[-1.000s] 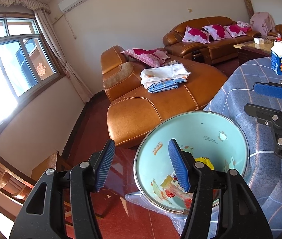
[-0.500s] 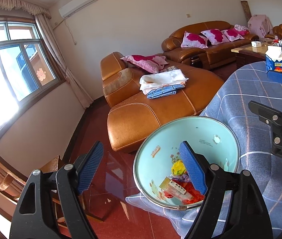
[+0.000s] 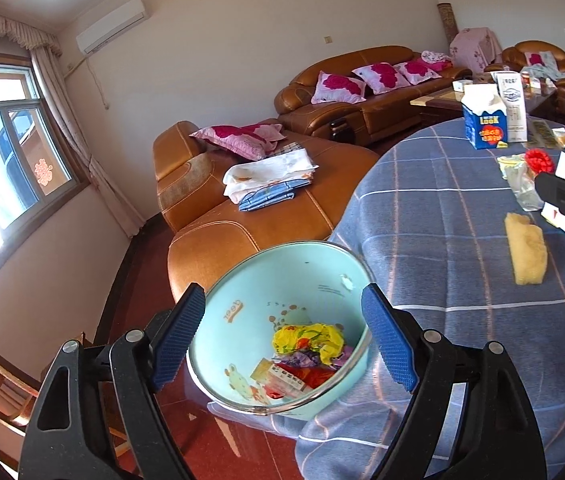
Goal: Collect trash
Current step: 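Move the left tool to the yellow sponge while the right tool moves to the black scrubber, then grasp the yellow sponge with the left tool while the right tool grasps the black scrubber, then carry the sponge over the bin with the left tool while the right tool carries the scrubber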
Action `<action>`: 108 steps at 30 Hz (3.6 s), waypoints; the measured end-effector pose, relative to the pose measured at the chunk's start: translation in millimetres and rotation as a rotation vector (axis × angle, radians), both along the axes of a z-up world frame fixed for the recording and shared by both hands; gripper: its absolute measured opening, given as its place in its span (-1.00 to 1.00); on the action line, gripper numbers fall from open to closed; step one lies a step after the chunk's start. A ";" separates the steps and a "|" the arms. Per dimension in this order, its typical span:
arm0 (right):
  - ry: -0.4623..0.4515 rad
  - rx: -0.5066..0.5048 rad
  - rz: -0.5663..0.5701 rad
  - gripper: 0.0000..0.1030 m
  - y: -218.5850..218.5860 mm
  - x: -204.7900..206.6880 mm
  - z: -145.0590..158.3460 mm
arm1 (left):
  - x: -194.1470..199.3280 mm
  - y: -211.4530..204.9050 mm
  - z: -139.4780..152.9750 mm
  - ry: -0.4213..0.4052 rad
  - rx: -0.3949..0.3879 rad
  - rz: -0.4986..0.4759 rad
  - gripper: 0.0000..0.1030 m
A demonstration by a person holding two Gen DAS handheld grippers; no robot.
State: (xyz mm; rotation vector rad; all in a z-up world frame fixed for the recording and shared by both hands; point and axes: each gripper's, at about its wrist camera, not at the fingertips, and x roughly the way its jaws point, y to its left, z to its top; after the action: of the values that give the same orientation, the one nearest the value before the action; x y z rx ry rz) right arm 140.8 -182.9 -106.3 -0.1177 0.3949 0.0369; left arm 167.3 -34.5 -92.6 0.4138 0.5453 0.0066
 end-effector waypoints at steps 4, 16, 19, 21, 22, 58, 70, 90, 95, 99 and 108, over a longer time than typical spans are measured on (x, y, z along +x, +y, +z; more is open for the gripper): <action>-0.016 0.035 -0.136 0.43 -40.7 -31.3 3.0 | -7.4 -29.2 -5.2 0.008 0.002 -0.075 0.55; 0.123 0.112 -0.388 0.42 -109.6 -37.7 -24.0 | -9.8 -101.9 -12.7 0.026 -0.011 -0.232 0.68; 0.143 0.119 -0.395 0.42 -111.8 -35.9 -25.9 | -5.5 -120.6 -21.1 0.042 0.013 -0.265 0.68; 0.158 0.129 -0.396 0.42 -114.8 -33.7 -27.6 | -1.8 -129.6 -25.5 0.057 0.012 -0.282 0.68; 0.158 0.129 -0.396 0.41 -114.8 -33.7 -27.6 | 0.1 -133.2 -27.4 0.063 0.013 -0.289 0.68; 0.162 0.180 -0.229 -0.79 -96.5 -27.2 -4.0 | 14.5 -86.0 -4.3 0.067 -0.127 -0.238 -0.51; 0.115 0.133 -0.136 -0.80 -67.0 -16.2 14.5 | 15.6 -52.9 12.1 0.027 -0.135 -0.149 -0.51; 0.097 0.087 0.015 -0.80 -28.4 17.1 20.0 | 24.7 -17.0 19.9 -0.004 -0.116 -0.042 -0.51; 0.113 0.079 0.060 -0.80 -18.7 31.0 16.4 | 25.5 -11.4 20.3 -0.004 -0.107 -0.026 -0.51; 0.125 0.073 0.083 -0.80 -13.2 40.4 11.7 | 26.3 -6.5 19.3 -0.003 -0.099 -0.012 -0.51; 0.150 0.048 0.129 -0.80 -2.9 56.6 0.3 | 31.5 4.3 13.5 0.003 -0.073 0.022 -0.51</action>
State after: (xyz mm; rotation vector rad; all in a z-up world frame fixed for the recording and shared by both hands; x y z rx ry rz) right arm 197.5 -185.8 -106.0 -0.0936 0.5359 0.1834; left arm 198.8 -30.3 -79.1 0.3364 0.5514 0.0074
